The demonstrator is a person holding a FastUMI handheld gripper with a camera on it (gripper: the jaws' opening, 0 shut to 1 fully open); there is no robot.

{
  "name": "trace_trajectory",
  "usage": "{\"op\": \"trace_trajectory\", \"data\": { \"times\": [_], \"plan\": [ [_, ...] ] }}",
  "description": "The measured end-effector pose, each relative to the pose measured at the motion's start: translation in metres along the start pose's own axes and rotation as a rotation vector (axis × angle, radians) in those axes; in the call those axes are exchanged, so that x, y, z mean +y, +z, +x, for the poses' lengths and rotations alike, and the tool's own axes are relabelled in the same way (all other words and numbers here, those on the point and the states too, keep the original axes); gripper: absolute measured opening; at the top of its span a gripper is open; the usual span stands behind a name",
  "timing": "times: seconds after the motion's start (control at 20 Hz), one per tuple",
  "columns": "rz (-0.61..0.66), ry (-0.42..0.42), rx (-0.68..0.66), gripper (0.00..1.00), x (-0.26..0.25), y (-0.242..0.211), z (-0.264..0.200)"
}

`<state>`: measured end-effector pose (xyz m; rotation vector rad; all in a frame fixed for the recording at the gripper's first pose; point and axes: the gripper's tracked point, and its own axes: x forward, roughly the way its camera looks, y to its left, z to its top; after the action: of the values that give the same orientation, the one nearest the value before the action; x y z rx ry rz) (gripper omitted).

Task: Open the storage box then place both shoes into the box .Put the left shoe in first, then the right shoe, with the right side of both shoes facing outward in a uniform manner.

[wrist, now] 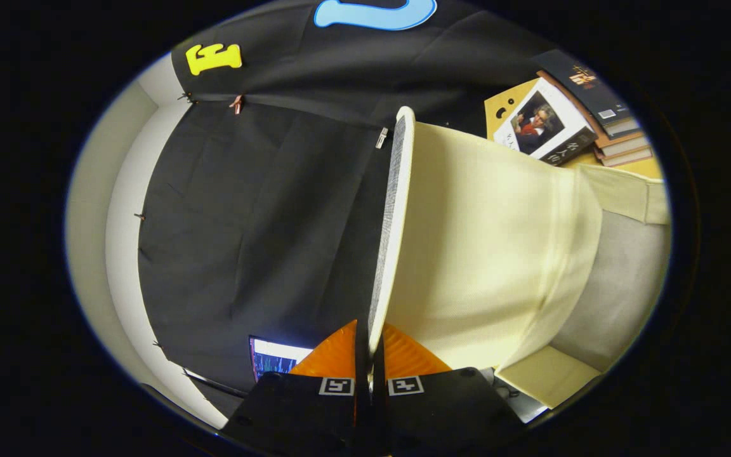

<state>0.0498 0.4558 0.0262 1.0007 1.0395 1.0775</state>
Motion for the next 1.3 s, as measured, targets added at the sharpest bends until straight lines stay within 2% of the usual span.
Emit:
{"op": "trace_trajectory", "data": {
  "times": [0.2,0.35,0.55,0.85,1.3],
  "plan": [
    [0.001,-0.052,0.022,0.05,-0.013,0.001,0.042],
    [-0.103,-0.114,-0.028,0.11,-0.023,0.010,0.050],
    [-0.250,-0.228,-0.068,0.97,-0.048,0.015,0.028],
    [-0.354,-0.383,-0.221,0.97,-0.065,0.043,-0.063],
    [-0.482,-0.711,-0.419,0.97,-0.129,0.054,-0.250]
  ]
}}
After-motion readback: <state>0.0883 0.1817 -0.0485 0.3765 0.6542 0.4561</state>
